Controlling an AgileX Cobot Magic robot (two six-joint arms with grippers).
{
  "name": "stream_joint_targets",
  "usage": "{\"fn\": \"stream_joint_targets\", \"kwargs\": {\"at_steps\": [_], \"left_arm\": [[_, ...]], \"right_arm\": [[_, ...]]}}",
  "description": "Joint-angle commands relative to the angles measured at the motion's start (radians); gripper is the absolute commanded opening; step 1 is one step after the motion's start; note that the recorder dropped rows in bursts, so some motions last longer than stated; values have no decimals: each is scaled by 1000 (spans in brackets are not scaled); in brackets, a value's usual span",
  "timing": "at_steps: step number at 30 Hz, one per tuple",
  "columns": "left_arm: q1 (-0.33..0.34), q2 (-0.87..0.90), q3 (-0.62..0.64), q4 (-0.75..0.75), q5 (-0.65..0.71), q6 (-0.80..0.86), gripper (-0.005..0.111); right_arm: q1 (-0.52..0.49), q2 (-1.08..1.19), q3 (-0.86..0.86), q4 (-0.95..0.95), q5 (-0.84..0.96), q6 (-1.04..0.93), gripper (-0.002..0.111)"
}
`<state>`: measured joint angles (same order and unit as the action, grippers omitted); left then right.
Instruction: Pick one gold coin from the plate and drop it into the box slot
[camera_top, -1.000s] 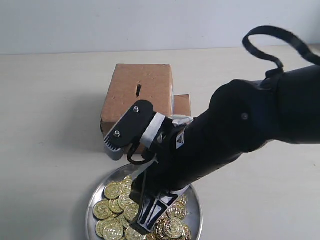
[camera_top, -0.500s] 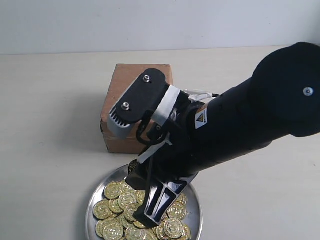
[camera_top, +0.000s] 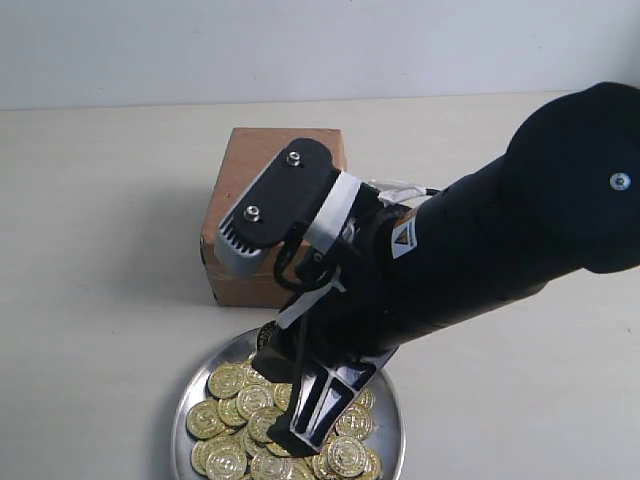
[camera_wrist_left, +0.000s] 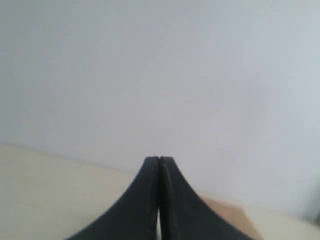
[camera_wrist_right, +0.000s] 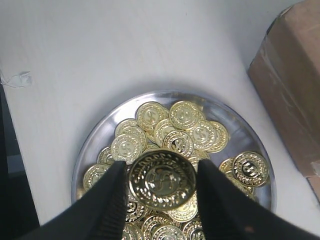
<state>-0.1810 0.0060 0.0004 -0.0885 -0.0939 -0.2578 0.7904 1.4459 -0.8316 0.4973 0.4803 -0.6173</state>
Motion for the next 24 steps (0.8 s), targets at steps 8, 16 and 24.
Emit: {"fn": "stream_joint_targets", "kwargs": {"at_steps": [8,16,24], "left_arm": [[-8,-6,-10,-4,-229,-308,0],[-21,137,-72,398,-133,-745,0],[-28,453,-199,865,-363,-1074,0]], "right_arm": [[1,-5,-5,1,4,-28,27],[1,-16,-5,1,4,-34,27],[1,-49,-5,1,4,-69,27]]}}
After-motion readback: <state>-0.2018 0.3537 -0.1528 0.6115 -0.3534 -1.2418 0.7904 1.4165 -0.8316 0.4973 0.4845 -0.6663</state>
